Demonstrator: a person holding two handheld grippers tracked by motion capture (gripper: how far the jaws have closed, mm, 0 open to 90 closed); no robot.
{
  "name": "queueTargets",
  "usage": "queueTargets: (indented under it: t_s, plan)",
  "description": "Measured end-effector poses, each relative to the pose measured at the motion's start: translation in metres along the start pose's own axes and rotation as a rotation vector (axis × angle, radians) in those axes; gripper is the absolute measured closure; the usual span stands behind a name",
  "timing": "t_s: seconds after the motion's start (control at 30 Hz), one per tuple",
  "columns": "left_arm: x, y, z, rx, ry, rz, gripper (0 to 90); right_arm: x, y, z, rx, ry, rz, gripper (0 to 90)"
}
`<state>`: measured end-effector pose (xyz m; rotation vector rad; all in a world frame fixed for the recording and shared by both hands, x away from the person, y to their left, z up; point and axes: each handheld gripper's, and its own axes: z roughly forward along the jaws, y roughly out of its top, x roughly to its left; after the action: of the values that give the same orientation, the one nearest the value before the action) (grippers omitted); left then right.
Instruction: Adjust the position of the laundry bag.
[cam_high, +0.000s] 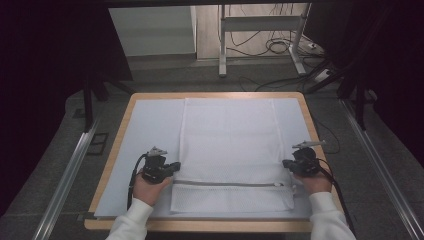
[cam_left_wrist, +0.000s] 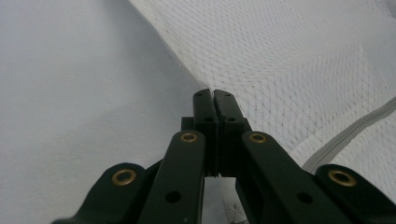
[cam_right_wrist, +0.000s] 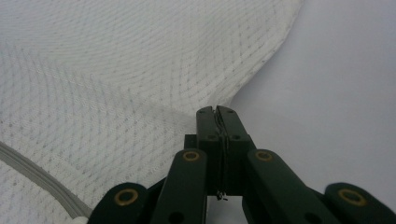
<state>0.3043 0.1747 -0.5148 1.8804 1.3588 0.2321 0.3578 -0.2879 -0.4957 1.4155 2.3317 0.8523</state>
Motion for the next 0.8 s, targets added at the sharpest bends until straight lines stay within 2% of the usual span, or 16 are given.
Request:
queueTargets:
  t_s: [0.57,0.8]
  plan:
    - [0.021,-0.006,-0.014,-0.016,0.02,-0.028,90.0,0.019,0.005,0.012,0.006,0.03,-0.028,87.6]
    - [0.03,-0.01,-0.017,-0.011,0.029,-0.042,89.9,0.03,0.009,0.018,0.01,0.034,-0.056,87.6]
